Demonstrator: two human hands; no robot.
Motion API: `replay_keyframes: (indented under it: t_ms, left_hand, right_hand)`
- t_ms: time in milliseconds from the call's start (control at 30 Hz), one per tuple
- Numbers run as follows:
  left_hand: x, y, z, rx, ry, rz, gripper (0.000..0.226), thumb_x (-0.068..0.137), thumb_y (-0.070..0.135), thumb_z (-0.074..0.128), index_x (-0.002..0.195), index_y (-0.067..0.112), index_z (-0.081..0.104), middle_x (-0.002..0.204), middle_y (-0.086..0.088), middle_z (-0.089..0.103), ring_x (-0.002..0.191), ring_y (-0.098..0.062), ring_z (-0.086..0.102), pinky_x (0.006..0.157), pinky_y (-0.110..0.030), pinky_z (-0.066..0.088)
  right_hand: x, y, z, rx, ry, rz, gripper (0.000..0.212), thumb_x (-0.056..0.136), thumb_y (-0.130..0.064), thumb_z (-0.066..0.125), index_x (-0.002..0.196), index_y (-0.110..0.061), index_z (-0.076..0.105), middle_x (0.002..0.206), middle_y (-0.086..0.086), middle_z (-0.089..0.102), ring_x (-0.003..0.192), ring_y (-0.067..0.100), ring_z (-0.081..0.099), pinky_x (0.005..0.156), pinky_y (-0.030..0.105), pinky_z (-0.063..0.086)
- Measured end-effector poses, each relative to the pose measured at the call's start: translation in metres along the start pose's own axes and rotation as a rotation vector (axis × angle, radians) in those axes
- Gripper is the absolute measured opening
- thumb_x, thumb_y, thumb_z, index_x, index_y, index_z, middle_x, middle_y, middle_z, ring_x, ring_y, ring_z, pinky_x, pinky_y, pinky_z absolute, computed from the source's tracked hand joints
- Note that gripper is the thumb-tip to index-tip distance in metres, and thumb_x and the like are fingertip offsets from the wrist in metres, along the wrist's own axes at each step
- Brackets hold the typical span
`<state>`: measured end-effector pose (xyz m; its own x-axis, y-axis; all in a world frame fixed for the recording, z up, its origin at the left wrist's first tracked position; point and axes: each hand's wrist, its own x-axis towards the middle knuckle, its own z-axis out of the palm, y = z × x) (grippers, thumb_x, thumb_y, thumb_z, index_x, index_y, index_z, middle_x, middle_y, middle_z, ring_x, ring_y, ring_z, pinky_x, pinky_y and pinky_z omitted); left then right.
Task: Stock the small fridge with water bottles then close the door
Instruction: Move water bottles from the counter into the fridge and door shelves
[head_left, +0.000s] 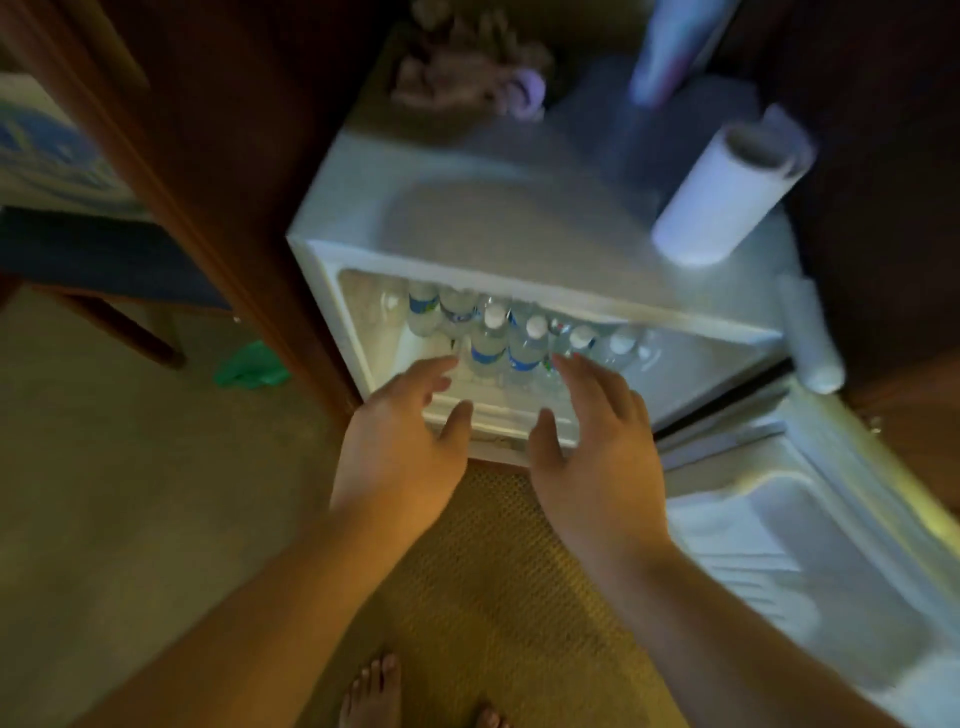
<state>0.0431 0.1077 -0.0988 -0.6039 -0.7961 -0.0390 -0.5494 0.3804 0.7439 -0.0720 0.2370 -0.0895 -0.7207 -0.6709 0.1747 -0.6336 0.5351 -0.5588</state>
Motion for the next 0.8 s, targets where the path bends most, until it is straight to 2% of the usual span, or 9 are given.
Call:
replay_keyframes:
  t_ms: [167,233,300,367,433,500,600,700,800]
  left_hand:
    - [-0.049,0.111,-0.119,-0.079,0.141,0.132,0.037,0.090,0.030,0.073,0.126,0.035,0.067,0.110,0.027,0.068,0.098,-0.005,0.069,0.078,0.004,0.042]
    - [-0.061,0.169,-0.169,-0.087,0.214,0.212,0.033,0.088,0.034,0.069,0.122,0.033,0.070,0.107,0.027,0.067,0.092,-0.004,0.069,0.078,0.005,0.041]
    - [-0.069,0.226,-0.218,-0.101,0.253,0.265,0.034,0.085,0.042,0.065,0.119,0.039,0.069,0.104,0.026,0.065,0.088,-0.002,0.068,0.077,0.003,0.042]
    - [-0.070,0.273,-0.259,-0.097,0.286,0.346,0.034,0.086,0.042,0.065,0.118,0.037,0.070,0.102,0.023,0.065,0.086,-0.002,0.069,0.076,-0.002,0.048]
    - [-0.068,0.313,-0.291,-0.113,0.289,0.399,0.033,0.089,0.041,0.064,0.120,0.031,0.071,0.107,0.020,0.068,0.092,-0.004,0.070,0.080,-0.015,0.055]
    - [-0.063,0.345,-0.313,-0.124,0.291,0.435,0.032,0.091,0.040,0.064,0.122,0.030,0.070,0.112,0.016,0.069,0.096,-0.004,0.070,0.081,-0.021,0.059]
    - [-0.055,0.379,-0.334,-0.134,0.261,0.423,0.030,0.093,0.038,0.068,0.123,0.037,0.067,0.117,0.019,0.067,0.100,-0.002,0.069,0.079,-0.011,0.053]
    - [-0.038,0.402,-0.346,-0.161,0.232,0.433,0.030,0.094,0.034,0.070,0.123,0.037,0.067,0.113,0.024,0.065,0.108,0.002,0.063,0.085,-0.013,0.052]
    - [-0.004,0.416,-0.354,-0.126,0.215,0.441,0.030,0.093,0.038,0.070,0.122,0.044,0.063,0.105,0.037,0.058,0.102,0.016,0.056,0.075,0.000,0.046]
  right_hand:
    - [-0.013,-0.092,-0.141,0.075,0.195,-0.124,0.051,0.089,-0.019,0.065,0.140,-0.019,0.058,0.145,-0.002,0.053,0.131,0.022,0.050,0.106,0.041,0.046]
    - [-0.008,-0.131,-0.204,0.089,0.292,-0.171,0.051,0.087,-0.019,0.068,0.138,-0.019,0.061,0.144,-0.002,0.054,0.127,0.023,0.053,0.103,0.040,0.047]
    - [0.000,-0.167,-0.267,0.104,0.401,-0.209,0.049,0.086,-0.019,0.069,0.135,-0.016,0.064,0.142,-0.002,0.056,0.125,0.023,0.055,0.102,0.041,0.048]
    - [0.006,-0.197,-0.325,0.122,0.467,-0.220,0.049,0.087,-0.021,0.068,0.135,-0.019,0.064,0.143,-0.009,0.054,0.127,0.016,0.053,0.104,0.033,0.046]
    - [0.010,-0.218,-0.372,0.118,0.468,-0.215,0.048,0.089,-0.022,0.065,0.137,-0.024,0.062,0.141,-0.017,0.049,0.129,0.006,0.046,0.104,0.028,0.042]
    - [0.014,-0.232,-0.407,0.101,0.410,-0.184,0.047,0.094,-0.026,0.063,0.140,-0.029,0.055,0.142,-0.016,0.048,0.132,0.008,0.043,0.104,0.032,0.042]
    - [0.024,-0.242,-0.442,0.044,0.311,-0.125,0.052,0.093,-0.035,0.060,0.144,-0.035,0.048,0.142,-0.014,0.048,0.132,0.011,0.041,0.105,0.034,0.043]
    - [0.048,-0.249,-0.460,-0.007,0.256,-0.099,0.051,0.094,-0.035,0.061,0.144,-0.032,0.049,0.138,-0.014,0.051,0.127,0.009,0.041,0.104,0.032,0.044]
    - [0.091,-0.260,-0.469,-0.049,0.229,-0.083,0.052,0.095,-0.038,0.059,0.146,-0.032,0.045,0.138,-0.010,0.052,0.127,0.012,0.044,0.104,0.033,0.045]
